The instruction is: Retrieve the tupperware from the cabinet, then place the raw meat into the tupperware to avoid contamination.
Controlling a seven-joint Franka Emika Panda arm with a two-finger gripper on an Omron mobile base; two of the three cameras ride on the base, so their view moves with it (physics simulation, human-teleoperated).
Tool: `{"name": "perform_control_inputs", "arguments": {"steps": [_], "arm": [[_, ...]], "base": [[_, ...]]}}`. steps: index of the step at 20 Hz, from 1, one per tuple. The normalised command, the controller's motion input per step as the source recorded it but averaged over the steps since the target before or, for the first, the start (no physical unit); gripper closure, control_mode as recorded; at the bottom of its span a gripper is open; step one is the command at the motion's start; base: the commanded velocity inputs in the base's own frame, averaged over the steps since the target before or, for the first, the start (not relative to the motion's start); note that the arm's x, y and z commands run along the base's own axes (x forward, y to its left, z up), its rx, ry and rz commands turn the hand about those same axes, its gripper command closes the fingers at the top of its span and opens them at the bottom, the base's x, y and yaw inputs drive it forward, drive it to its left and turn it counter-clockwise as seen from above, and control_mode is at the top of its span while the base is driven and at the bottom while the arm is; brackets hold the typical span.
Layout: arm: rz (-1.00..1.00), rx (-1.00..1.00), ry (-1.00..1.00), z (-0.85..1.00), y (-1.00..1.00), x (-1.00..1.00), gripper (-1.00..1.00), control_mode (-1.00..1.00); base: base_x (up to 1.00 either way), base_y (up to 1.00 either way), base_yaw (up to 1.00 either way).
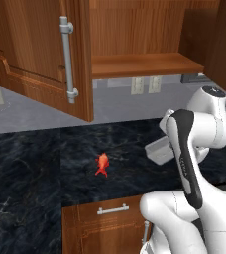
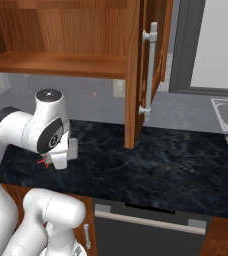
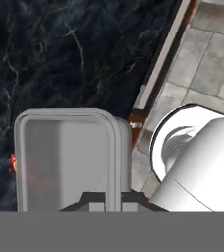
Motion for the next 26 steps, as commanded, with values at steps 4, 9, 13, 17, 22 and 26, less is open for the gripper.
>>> {"name": "perform_control_inputs", "arguments": {"steps": [4,9,13,17,22,26], "arm": [[0.04,0.02,-0.02,-0.36,-0.05,0.28,1.00,-1.00],[0.06,0.05,-0.05,-0.34,0.00,0.25,1.00,-1.00],[0.05,0.03,-0.05,-0.28,0.00,0.24,1.00,-1.00],[0.01,0.00,-0.01,-0.16,0.00,0.32,1.00,-1.00],[0.00,0.00,0.00,-0.15,0.01,0.35,1.00,-1.00],[0.00,-0.01,0.03,-0.07,0.00,0.32,1.00,-1.00]], "base": [[0.00,0.00,0.00],[0.00,0.00,0.00],[0.00,0.00,0.00],[0.00,0.00,0.00],[0.00,0.00,0.00],[0.00,0.00,0.00]]}}
